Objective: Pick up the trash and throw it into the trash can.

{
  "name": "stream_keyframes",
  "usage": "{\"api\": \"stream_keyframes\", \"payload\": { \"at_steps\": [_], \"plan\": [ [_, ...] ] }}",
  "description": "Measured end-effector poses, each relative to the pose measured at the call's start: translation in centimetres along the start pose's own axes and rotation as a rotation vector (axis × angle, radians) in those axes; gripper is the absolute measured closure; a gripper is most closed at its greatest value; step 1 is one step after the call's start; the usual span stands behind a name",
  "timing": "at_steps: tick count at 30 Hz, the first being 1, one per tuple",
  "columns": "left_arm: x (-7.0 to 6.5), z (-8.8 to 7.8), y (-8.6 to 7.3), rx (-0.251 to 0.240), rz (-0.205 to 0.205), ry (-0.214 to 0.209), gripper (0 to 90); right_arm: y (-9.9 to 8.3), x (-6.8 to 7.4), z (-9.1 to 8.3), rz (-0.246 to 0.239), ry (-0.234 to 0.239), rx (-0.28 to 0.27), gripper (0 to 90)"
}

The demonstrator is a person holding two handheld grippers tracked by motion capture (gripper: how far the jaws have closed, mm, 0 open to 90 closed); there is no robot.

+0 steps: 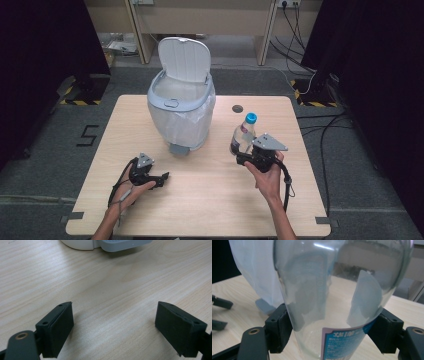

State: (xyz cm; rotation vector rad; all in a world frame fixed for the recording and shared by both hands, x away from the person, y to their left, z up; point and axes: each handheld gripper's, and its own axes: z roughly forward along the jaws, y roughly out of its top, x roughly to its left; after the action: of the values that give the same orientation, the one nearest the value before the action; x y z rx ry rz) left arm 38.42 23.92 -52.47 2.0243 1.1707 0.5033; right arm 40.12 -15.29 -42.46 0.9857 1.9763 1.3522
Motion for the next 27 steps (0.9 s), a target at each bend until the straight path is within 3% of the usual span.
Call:
{"api": "stream_keyframes", "payload": {
  "at_steps": [10,27],
  "plan": [
    [0.0,0.0,0.0,0.001,-0.001,0.003,14.1,5.2,0.0,0.2,-0.006,0.014,0.005,27.5],
    [0.0,0.0,0.0,0.004,-0.007,0.009,14.1,11.4,0.2,0.0,-0.009,0.027,-0.05,27.5]
  ]
}}
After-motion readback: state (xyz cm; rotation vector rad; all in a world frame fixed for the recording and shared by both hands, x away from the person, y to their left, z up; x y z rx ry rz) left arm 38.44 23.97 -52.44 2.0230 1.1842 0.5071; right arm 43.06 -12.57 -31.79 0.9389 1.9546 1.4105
